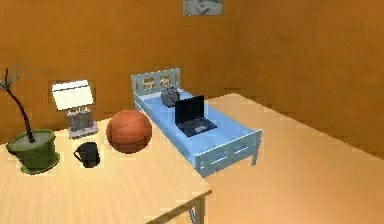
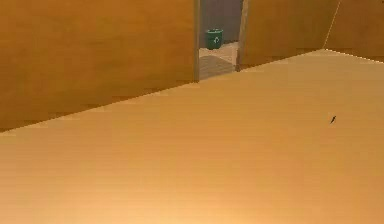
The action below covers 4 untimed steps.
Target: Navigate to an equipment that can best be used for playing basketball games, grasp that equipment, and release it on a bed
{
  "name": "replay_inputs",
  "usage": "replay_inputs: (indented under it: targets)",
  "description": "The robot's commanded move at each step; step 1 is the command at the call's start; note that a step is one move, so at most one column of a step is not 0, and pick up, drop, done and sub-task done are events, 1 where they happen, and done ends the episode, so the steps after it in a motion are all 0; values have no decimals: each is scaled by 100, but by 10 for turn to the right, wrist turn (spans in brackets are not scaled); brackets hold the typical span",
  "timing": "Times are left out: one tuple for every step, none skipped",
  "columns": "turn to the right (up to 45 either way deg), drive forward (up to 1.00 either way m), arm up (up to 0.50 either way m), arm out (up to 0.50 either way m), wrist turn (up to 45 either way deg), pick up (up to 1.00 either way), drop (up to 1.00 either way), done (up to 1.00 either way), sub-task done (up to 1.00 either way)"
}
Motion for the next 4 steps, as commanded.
replay_inputs:
  targets:
    - [-450, 0, 0, 0, 0, 0, 0, 0, 0]
    - [-450, 0, 0, 0, 0, 0, 0, 0, 0]
    - [-150, 0, 0, 0, 0, 0, 0, 0, 0]
    - [450, 0, 0, 0, 0, 0, 0, 0, 0]
